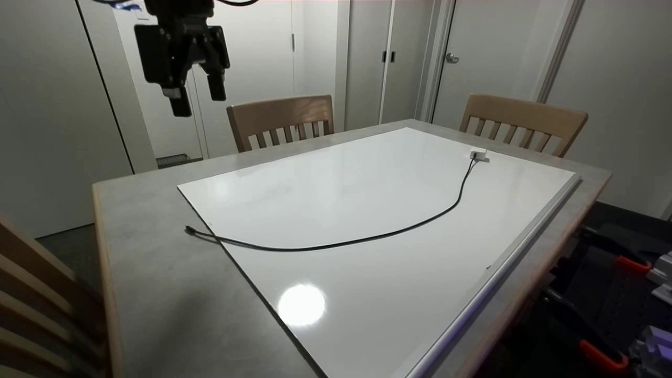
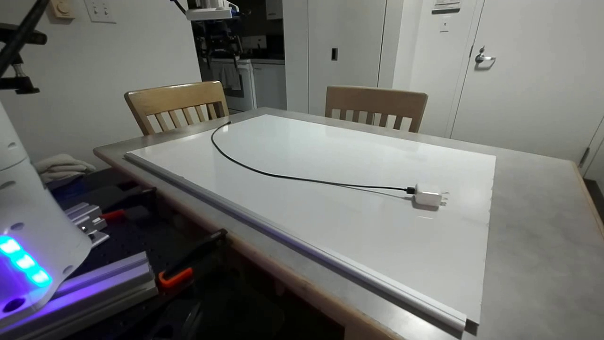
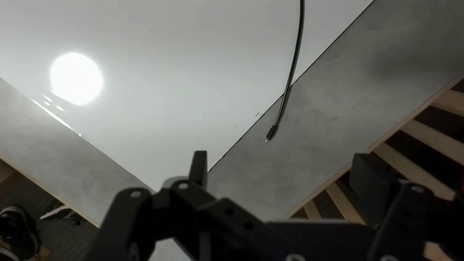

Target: Make a circle with the charger on the table

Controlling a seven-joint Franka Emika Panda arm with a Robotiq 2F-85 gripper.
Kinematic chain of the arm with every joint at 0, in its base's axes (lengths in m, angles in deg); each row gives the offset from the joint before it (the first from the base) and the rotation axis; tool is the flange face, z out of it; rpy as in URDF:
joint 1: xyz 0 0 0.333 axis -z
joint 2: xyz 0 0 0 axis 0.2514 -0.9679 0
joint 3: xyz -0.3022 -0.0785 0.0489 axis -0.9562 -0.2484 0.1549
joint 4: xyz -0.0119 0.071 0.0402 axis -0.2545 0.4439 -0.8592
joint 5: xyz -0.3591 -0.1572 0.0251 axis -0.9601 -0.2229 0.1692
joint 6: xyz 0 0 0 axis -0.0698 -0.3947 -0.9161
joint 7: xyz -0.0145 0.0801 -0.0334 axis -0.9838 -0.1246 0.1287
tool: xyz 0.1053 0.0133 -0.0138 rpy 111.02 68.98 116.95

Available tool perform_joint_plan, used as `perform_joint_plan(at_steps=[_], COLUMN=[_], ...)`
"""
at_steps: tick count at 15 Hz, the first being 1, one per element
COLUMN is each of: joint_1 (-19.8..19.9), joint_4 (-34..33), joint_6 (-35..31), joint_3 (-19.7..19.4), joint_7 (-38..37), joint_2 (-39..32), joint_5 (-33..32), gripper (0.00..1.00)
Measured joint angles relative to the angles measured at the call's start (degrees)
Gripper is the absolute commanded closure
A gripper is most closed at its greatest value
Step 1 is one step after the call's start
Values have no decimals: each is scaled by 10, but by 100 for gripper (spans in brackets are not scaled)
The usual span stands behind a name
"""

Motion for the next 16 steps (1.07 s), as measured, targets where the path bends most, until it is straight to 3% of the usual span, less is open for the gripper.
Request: perform_joint_plan(at_steps=[5, 16], joint_1=[0, 0], joint_4=[15, 58], joint_6=[-54, -80], joint_3=[6, 39], joint_7=[0, 16], joint_2=[-18, -43], joint_5=[15, 59], gripper=[0, 0])
